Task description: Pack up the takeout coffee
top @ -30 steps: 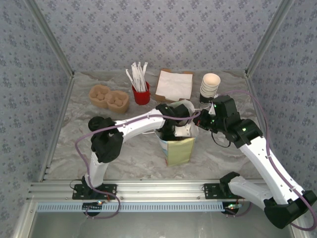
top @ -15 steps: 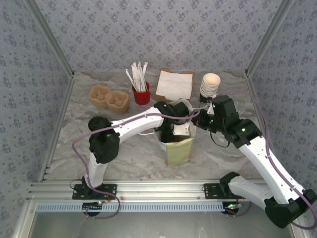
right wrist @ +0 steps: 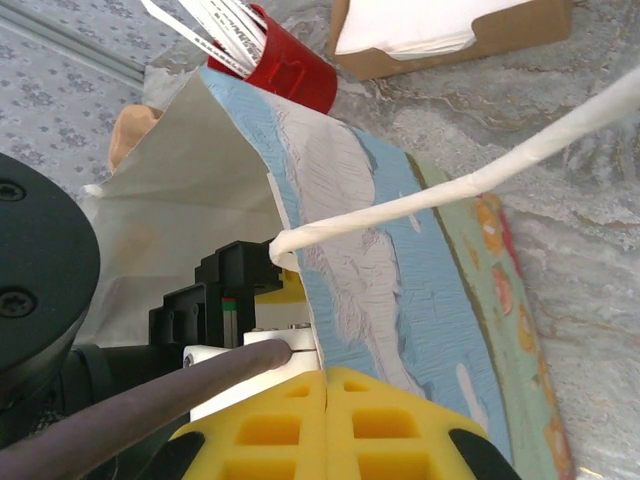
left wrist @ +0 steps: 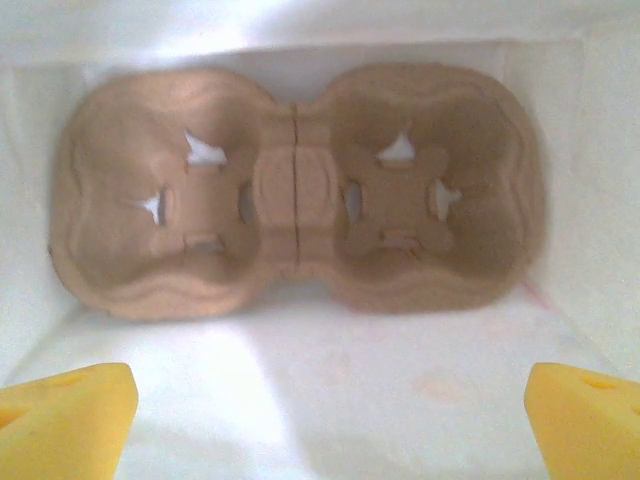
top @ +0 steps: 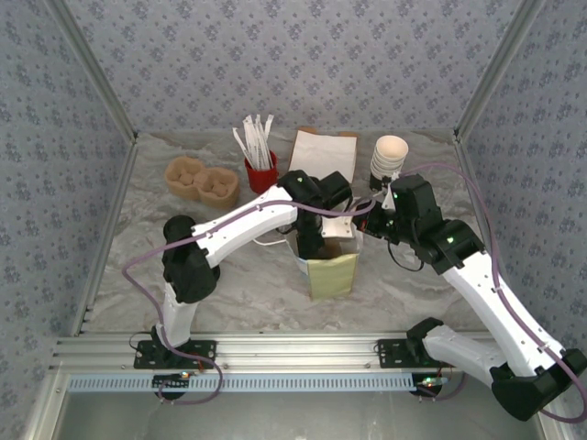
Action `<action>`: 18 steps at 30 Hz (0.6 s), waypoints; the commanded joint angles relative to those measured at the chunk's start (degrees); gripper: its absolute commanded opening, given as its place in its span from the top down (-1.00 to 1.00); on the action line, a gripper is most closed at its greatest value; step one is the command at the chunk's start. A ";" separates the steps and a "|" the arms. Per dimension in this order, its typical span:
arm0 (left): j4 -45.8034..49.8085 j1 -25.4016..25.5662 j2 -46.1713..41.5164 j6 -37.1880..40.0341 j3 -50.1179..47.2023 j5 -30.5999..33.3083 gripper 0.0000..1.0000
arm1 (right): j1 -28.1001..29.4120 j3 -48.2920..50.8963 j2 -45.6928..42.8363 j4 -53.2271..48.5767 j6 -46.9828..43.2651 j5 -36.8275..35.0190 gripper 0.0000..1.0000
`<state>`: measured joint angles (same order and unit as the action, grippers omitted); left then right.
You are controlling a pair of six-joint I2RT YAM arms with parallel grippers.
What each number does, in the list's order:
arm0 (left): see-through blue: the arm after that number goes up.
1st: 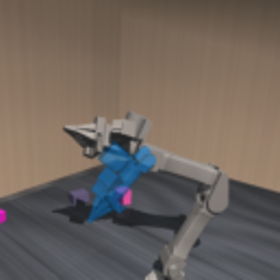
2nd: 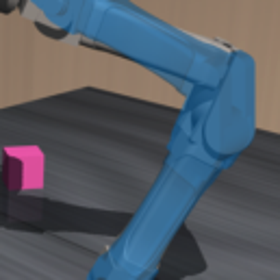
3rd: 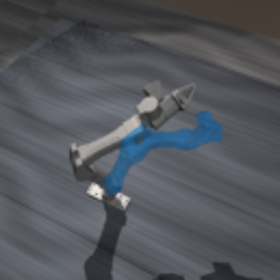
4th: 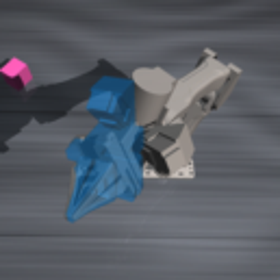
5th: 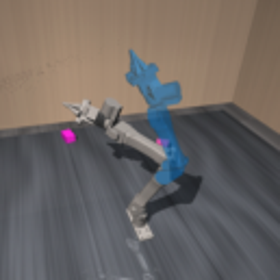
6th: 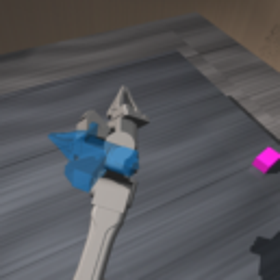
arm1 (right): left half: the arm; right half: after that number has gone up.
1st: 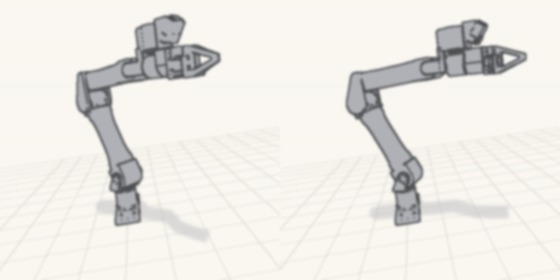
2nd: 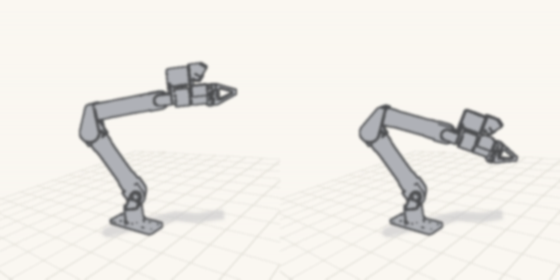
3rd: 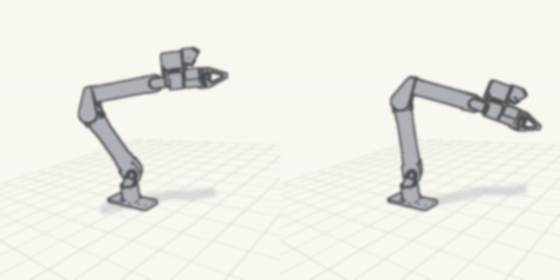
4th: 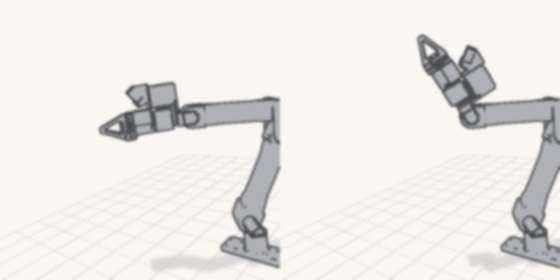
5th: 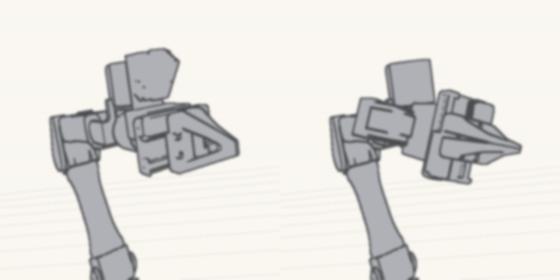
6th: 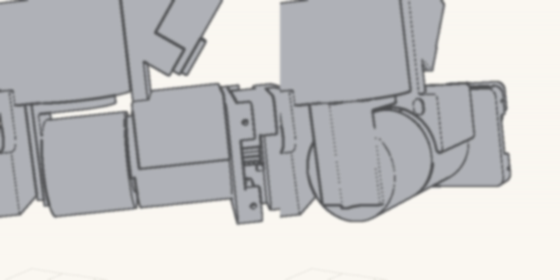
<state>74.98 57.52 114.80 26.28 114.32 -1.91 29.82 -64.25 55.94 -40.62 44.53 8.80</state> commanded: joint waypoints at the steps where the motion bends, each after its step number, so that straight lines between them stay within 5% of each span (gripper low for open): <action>1: 0.01 1.02 -5.23 0.17 4.17 -1.62 -0.99 | 0.76 -0.51 0.48 -0.73 -0.58 1.05 0.87; 18: 0.60 0.66 -9.10 0.66 7.11 0.38 -0.97 | 0.66 -0.48 1.09 -1.04 -0.67 1.12 0.88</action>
<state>78.06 57.89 109.89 26.52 117.36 -0.51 29.93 -64.69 56.40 -39.22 44.58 8.80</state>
